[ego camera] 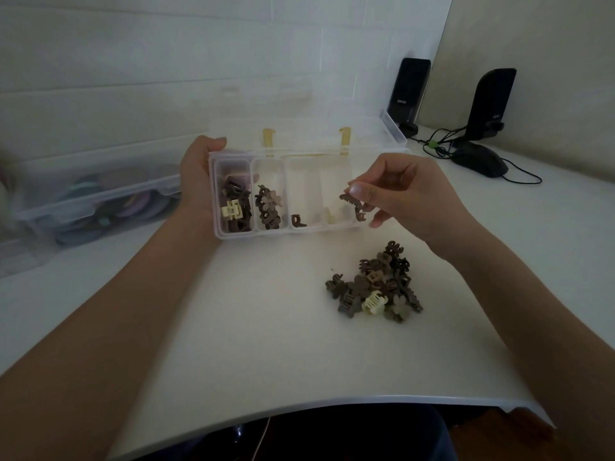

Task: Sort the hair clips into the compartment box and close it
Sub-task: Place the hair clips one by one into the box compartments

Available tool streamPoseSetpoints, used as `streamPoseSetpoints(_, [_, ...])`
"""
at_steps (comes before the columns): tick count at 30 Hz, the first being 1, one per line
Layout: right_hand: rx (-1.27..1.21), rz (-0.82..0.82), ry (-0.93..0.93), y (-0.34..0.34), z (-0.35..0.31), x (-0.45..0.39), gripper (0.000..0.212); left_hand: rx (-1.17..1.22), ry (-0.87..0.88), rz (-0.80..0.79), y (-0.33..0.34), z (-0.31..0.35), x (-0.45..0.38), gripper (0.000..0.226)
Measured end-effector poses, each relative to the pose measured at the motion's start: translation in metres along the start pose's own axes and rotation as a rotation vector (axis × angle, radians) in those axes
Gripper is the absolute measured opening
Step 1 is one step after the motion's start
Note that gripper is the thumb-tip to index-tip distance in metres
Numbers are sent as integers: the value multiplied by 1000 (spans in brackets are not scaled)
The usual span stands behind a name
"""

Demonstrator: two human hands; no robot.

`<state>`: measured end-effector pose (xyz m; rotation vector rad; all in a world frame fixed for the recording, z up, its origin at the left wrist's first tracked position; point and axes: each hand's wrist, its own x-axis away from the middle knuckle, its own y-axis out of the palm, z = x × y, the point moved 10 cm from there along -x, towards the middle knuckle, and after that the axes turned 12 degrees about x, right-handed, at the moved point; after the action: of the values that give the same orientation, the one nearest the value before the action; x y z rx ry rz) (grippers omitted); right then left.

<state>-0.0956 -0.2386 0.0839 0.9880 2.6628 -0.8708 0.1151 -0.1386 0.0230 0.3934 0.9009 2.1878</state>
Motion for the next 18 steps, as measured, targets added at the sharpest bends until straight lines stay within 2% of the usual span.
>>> streamPoseSetpoints(3, [75, 129, 8, -14, 4, -1, 18, -10, -2, -5, 0, -1, 2, 34])
streamPoseSetpoints(5, [147, 188, 4, -20, 5, -1, 16, 4, 10, -25, 4, -1, 3, 34])
streamPoseSetpoints(14, [278, 218, -64, -19, -8, 4, 8, 47, 47, -12, 8, 2, 7, 25])
streamPoseSetpoints(16, [325, 162, -108, -17, -17, 5, 12, 30, 38, -15, 8, 1, 8, 24])
streamPoseSetpoints(18, [343, -43, -130, 1, -19, 7, 14, 5, 32, -14, 6, 1, 7, 28])
